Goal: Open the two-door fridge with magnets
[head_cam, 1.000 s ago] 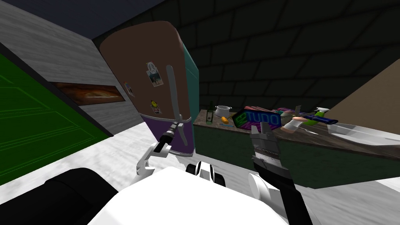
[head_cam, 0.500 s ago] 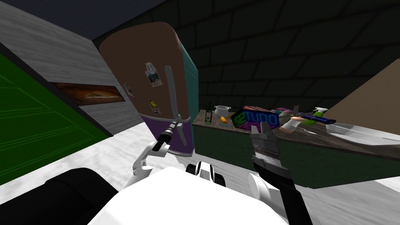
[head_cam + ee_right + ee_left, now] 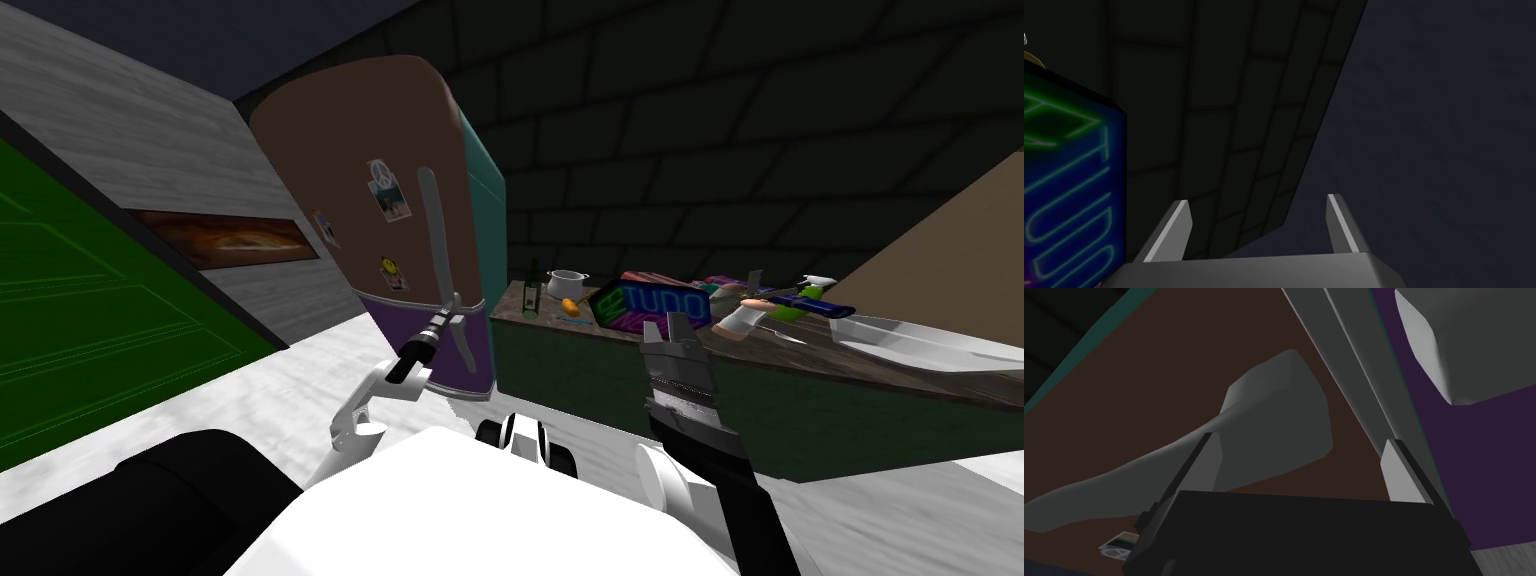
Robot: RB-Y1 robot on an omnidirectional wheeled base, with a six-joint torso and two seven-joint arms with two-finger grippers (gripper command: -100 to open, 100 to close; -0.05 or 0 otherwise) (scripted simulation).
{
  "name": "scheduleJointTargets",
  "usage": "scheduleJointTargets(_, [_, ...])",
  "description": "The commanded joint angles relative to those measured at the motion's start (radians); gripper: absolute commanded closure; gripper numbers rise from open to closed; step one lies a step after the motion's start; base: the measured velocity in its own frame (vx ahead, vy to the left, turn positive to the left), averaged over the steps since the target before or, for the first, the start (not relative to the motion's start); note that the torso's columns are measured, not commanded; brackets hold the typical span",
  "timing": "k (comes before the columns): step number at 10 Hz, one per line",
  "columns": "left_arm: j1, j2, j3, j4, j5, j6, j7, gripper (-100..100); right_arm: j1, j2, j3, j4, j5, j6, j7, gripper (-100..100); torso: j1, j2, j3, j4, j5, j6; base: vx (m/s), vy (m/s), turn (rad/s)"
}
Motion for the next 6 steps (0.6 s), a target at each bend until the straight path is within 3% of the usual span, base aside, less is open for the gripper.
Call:
scheduleJointTargets(1, [-0.007, 0.015, 0.003, -0.034, -0.004, 0.066, 0.002, -100, 0.0, 0.0, 0.0, 0.0, 0.0, 0.0, 0.0, 0, 0.0, 0.0, 0.0, -0.001, 0.001, 0.0, 0.012, -0.029, -0.018])
scheduleJointTargets(4, [0.001, 0.014, 0.007, -0.037, -0.006, 0.081, 0.003, -100, 0.0, 0.0, 0.0, 0.0, 0.0, 0.0, 0.0, 0, 0.005, 0.003, 0.003, -0.002, 0.004, -0.003, -0.004, -0.01, 0.02])
scheduleJointTargets(5, [0.001, 0.016, 0.014, -0.05, -0.002, 0.1, 0.007, 100, 0.0, 0.0, 0.0, 0.0, 0.0, 0.0, 0.0, 0, 0.007, 0.005, 0.004, -0.002, 0.005, -0.005, 0.09, 0.05, -0.03])
scheduleJointTargets(6, [0.002, 0.015, 0.007, -0.049, -0.003, 0.087, 0.004, 100, 0.0, 0.0, 0.0, 0.0, 0.0, 0.0, 0.0, 0, 0.016, -0.002, 0.0, -0.004, 0.008, -0.008, 0.031, 0.012, 0.019])
